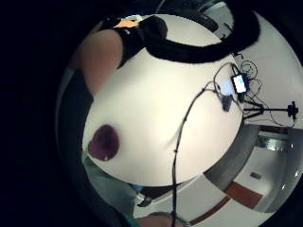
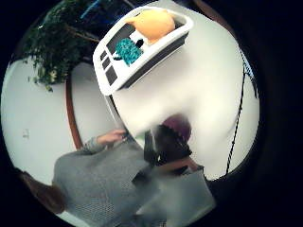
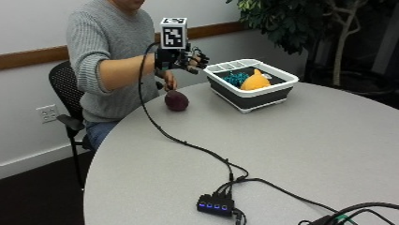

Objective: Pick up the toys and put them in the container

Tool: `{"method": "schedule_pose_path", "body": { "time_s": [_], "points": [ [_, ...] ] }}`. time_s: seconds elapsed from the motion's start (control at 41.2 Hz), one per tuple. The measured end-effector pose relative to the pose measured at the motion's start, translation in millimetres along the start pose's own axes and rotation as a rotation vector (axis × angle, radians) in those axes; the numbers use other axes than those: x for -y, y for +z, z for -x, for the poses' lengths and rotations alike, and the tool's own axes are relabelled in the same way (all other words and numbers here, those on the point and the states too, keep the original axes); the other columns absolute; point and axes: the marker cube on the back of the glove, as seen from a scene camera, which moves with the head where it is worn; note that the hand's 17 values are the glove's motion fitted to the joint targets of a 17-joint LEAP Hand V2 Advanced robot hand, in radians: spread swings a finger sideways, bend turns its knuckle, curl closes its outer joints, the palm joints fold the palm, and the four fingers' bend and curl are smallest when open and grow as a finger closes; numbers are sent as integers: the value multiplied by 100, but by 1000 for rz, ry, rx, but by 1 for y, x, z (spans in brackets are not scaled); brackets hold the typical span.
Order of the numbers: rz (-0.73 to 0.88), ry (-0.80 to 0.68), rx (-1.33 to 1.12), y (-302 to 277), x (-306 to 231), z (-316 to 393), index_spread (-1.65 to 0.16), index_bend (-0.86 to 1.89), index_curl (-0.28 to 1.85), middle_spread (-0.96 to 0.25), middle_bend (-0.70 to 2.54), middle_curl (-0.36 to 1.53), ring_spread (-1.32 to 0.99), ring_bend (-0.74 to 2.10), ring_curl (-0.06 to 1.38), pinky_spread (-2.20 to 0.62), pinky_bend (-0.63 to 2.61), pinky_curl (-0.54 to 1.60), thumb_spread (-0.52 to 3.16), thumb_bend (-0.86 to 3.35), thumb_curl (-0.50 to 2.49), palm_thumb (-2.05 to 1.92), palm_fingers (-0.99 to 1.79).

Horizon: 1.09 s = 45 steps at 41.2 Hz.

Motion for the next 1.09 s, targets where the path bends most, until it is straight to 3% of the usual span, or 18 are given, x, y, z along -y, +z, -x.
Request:
{"method": "schedule_pose_path", "body": {
  "time_s": [0.073, 0.146, 0.243, 0.388, 0.509, 0.752, 0.97, 1.091],
  "points": [
    [-16, 22, 120, -1, -17, 22, -34, 15, 34, -14, 14, 36, -11, 24, 44, 3, 93, 35, 128, -1, 46, 10, -11],
    [-34, -9, 49, 3, -26, 21, -34, 15, 33, -14, 15, 35, -11, 24, 44, 3, 93, 35, 129, -1, 45, 10, -11],
    [-49, 40, 123, 5, -26, 37, -35, 15, 33, -14, 15, 34, -10, 24, 44, 3, 92, 35, 129, -1, 44, 11, -10],
    [-55, -1, 140, 21, -30, 59, -35, 16, 32, -14, 15, 32, -10, 23, 43, 3, 91, 35, 129, -1, 42, 11, -9],
    [-30, -71, 113, 64, -43, 90, -35, 17, 33, -14, 15, 31, -10, 23, 43, 3, 90, 34, 129, -1, 41, 11, -7],
    [170, -75, 133, 170, -60, 115, -37, 21, 35, -15, 13, 29, -9, 13, 40, 4, 94, 35, 126, -4, 38, 4, -9],
    [145, -83, 116, 172, -59, 113, -41, 36, 41, -18, 16, 27, -9, 14, 34, 4, 106, 38, 121, -2, 37, 3, 1],
    [78, -90, 103, 173, -56, 121, -42, 49, 44, -20, 28, 32, -12, 16, 31, 2, 96, 34, 122, 0, 38, 9, 22]
  ]
}}
